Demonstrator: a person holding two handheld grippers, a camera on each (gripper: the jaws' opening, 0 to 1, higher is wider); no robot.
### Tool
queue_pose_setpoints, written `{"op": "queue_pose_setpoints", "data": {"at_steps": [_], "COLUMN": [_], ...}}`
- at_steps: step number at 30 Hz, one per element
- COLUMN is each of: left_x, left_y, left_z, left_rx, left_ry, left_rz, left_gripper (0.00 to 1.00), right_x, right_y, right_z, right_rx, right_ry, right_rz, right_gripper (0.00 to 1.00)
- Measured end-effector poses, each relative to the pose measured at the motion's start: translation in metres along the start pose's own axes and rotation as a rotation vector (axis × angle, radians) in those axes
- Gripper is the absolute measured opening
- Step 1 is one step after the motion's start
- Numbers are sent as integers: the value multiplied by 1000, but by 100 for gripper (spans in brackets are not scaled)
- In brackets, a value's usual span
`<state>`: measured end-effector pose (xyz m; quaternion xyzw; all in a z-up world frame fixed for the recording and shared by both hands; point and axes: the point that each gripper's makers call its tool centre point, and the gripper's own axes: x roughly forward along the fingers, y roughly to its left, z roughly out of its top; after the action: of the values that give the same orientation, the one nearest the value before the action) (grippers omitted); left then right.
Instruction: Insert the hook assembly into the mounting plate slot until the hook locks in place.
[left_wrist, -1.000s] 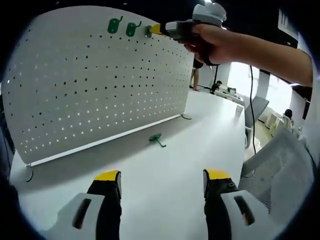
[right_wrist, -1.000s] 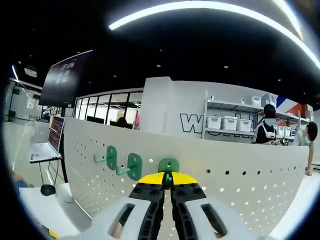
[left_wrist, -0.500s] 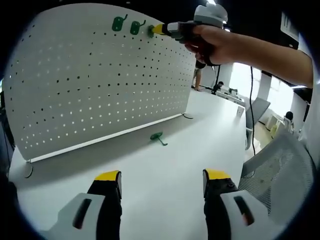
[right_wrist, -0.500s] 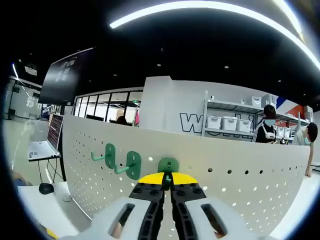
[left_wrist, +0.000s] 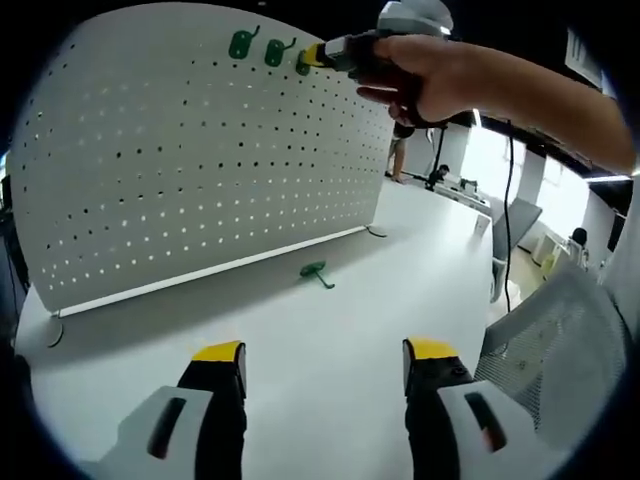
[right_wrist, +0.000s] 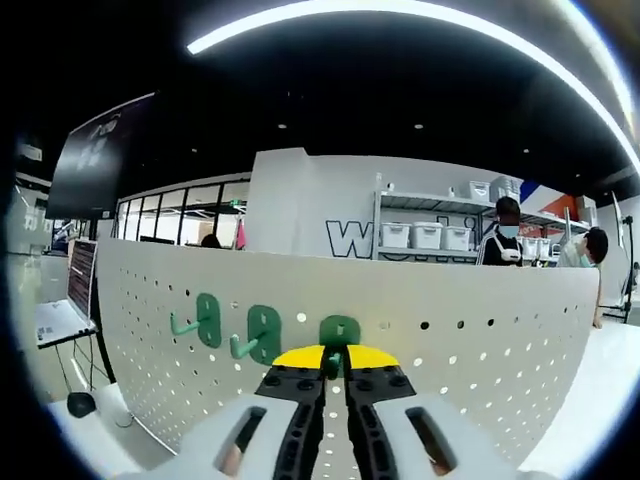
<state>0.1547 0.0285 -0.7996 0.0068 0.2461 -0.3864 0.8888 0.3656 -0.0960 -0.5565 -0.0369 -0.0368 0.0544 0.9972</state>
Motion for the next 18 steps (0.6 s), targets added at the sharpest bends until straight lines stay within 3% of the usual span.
{"op": "queue_pose_setpoints", "data": {"at_steps": [13, 18], "left_x": [-1, -2], "left_y": [1, 3], "left_z": [2, 1], "left_rx": [-3, -6], "left_ry": [-14, -13], "left_rz": [6, 10], "left_gripper": [65, 65], "right_x": [-3, -3], "right_y": [0, 3], "right_z": [0, -1], "right_rx": [5, 0], "right_ry": [13, 7], "right_rz": [26, 87], "right_gripper": [4, 8]}}
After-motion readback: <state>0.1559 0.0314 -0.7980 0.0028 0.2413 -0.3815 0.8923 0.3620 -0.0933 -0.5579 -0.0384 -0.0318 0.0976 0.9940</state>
